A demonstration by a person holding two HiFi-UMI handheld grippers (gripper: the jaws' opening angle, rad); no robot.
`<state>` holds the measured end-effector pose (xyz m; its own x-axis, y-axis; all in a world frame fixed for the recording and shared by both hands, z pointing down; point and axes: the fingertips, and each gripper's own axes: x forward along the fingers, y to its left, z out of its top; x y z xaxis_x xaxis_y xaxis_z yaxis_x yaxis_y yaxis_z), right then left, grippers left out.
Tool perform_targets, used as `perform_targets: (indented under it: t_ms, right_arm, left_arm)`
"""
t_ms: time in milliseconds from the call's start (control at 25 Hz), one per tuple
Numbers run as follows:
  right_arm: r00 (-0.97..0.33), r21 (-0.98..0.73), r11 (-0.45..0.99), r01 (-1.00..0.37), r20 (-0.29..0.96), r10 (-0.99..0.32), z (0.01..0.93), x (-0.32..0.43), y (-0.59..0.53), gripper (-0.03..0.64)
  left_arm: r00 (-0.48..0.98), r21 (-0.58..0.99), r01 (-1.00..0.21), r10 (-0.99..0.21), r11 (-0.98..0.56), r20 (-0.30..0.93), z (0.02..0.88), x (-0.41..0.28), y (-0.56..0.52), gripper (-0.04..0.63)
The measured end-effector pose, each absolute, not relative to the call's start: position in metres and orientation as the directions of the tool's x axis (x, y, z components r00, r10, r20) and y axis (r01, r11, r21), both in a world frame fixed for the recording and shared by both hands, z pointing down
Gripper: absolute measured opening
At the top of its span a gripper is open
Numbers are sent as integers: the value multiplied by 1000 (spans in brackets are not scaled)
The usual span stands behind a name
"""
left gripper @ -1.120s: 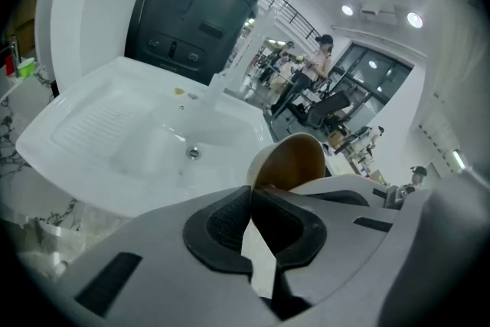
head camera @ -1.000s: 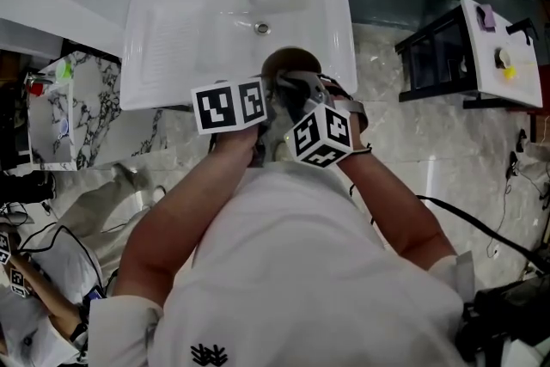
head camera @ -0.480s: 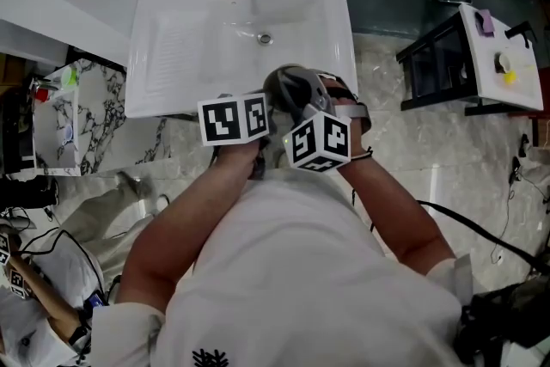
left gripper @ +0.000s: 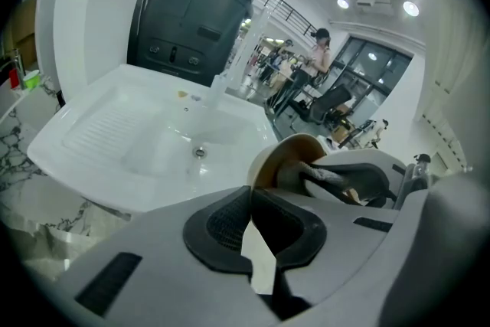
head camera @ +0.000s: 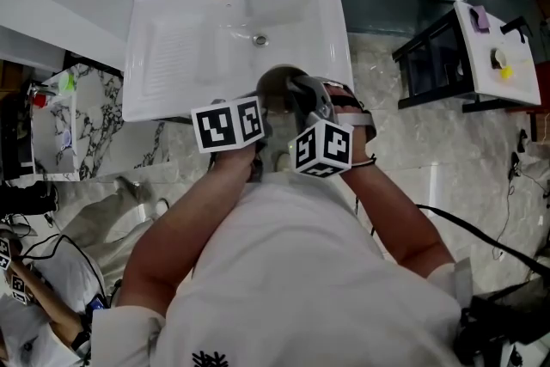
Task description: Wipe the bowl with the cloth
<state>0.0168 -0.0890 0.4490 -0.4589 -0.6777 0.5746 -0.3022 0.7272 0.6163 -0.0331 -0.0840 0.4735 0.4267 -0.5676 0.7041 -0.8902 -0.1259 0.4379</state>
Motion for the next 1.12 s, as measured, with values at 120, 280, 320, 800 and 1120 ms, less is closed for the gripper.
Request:
perform_targets:
  t_ms: [120, 280, 320, 800, 1120]
  right_arm:
    - [-446, 609, 742, -282, 601, -663, 460, 15, -82, 34]
    - [-452, 595, 762, -254, 624, -638, 469, 5, -71, 33]
    - [-456, 591, 768, -247, 629, -630, 470, 3, -68, 32]
    - [-537, 603, 761, -240, 571, -622, 449, -20, -66, 32]
    - [-490, 623, 733, -274, 565, -664, 443, -8, -75, 33]
  left_arm:
    - [427, 439, -890, -572, -128, 700, 472, -36, -83, 18]
    - [437, 447, -884, -575, -135, 692, 470, -36, -81, 18]
    - [440, 448, -883, -574, -138, 690, 469, -36, -80, 18]
    - [456, 437, -882, -548, -175, 701, 472, -30, -70, 19]
    - [439, 424, -890, -555, -165, 706, 472, -40, -72, 18]
